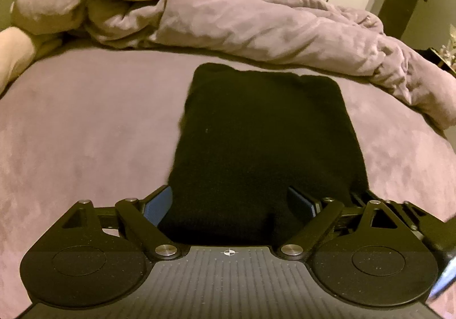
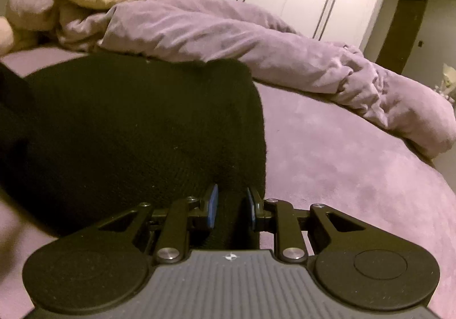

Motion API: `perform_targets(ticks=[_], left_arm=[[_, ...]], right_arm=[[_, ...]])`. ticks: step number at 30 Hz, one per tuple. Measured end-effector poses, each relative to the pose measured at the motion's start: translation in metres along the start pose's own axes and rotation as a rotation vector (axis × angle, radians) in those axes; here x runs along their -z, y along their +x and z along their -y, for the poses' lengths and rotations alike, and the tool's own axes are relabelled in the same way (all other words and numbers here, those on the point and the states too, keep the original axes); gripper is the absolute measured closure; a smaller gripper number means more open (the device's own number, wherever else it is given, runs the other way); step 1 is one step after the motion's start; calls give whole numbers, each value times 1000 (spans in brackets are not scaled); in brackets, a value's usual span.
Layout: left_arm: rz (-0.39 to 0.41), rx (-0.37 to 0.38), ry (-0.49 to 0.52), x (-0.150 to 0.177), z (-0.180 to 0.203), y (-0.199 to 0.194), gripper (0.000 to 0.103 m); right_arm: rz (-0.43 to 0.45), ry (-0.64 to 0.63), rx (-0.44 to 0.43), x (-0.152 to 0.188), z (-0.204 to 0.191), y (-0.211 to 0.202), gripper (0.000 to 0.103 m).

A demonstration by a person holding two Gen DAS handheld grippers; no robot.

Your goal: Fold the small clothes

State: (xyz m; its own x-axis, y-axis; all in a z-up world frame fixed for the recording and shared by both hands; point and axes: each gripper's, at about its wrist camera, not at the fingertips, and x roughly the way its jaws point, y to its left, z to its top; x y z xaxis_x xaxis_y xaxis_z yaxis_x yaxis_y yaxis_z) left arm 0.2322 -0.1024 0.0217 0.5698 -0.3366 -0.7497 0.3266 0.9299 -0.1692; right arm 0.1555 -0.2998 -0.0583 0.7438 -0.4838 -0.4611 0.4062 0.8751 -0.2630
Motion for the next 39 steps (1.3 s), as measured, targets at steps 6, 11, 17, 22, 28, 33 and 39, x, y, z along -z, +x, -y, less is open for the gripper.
perform_targets(ticks=[6,11,17,22,28,33,39], left_arm=[[-12,-31,15,4,-3,-1,10],[-1,-37,-33,3,-10,0,10],[-23,-113,-15,7,-13,15,10],[-70,-145,-15,9,-20,33,9],[-92,-180,52,8,-14,47,7],[-107,-195,62,8,-13,54,5],[-133,-211,46,9,-14,60,1]], right_arm=[[-16,98,-55,-20,15,-14,83],[106,109,-130,-8,5,-56,82],[23,26,-71,-1,-5,-31,82],[-1,-7,-51,-3,-11,-24,82],[0,21,-67,0,-5,-19,81],[3,-9,-66,1,-6,-14,81],[-26,-38,-51,-5,-12,-13,81]])
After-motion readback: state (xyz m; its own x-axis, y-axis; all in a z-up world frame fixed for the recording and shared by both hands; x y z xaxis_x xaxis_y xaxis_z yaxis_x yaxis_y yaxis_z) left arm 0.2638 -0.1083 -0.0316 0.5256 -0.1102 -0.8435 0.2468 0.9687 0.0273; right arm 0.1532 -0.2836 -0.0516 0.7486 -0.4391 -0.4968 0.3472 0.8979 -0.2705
